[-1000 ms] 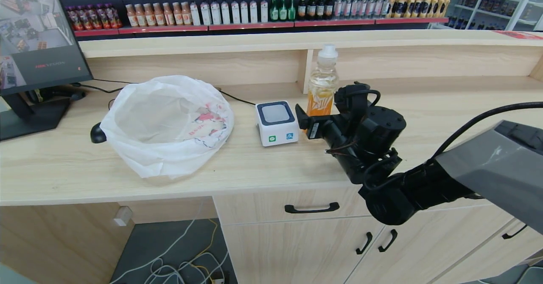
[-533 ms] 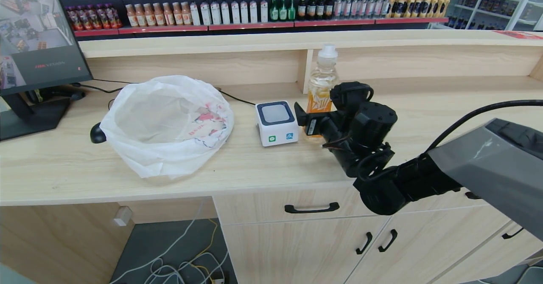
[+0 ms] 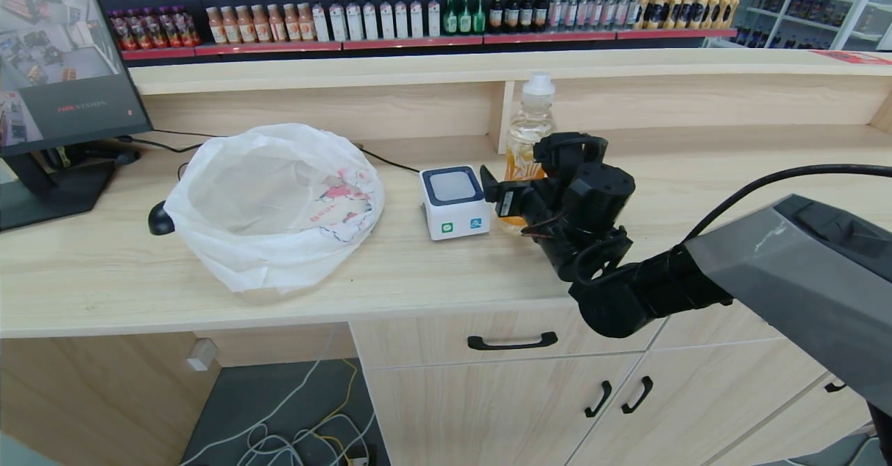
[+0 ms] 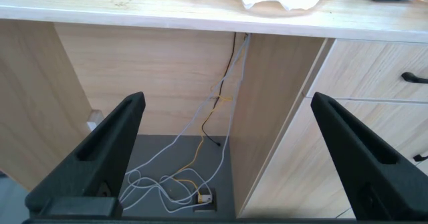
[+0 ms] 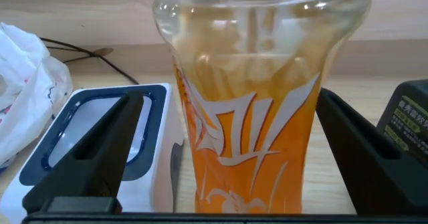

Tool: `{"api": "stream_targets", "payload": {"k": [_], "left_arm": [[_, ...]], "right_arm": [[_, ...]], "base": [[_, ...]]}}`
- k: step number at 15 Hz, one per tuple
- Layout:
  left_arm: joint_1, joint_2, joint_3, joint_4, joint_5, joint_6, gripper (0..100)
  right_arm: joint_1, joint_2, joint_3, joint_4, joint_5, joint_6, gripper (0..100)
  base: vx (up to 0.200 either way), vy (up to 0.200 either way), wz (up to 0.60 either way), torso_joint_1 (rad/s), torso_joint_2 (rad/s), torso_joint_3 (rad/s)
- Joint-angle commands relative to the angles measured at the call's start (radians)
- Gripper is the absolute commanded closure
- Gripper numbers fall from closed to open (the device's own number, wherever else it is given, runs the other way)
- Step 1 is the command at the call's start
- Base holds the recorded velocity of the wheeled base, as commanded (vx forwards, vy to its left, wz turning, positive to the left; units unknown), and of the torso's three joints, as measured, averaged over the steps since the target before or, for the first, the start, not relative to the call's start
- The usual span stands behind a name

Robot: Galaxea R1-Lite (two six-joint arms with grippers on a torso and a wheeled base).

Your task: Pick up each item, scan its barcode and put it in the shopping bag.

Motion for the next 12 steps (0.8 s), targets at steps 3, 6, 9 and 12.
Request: {"api": "stream_targets", "payload": {"k": [3, 6, 9, 12], "left_arm": [[0.0, 0.0, 0.0, 0.0, 0.0, 0.0, 0], [0.0, 0.0, 0.0, 0.0, 0.0, 0.0, 0], [0.0, 0.0, 0.0, 0.0, 0.0, 0.0, 0], [0.0, 0.0, 0.0, 0.0, 0.0, 0.0, 0]], "right_arm": [[-0.02, 0.016, -0.006, 0.008, 0.032, 0.001, 0], [-0.036, 0.023, -0.006, 0.008, 0.039, -0.006, 0], [-0.042, 0.05, -0.062, 0.003, 0.046, -0.026, 0], [-0.043, 0.073, -0.13, 0.009, 0.052, -0.036, 0]], "base": [[0.0, 0.0, 0.0, 0.0, 0.0, 0.0], [0.0, 0.0, 0.0, 0.0, 0.0, 0.0], [0.0, 0.0, 0.0, 0.0, 0.0, 0.0], [0.0, 0.0, 0.0, 0.0, 0.0, 0.0]]}}
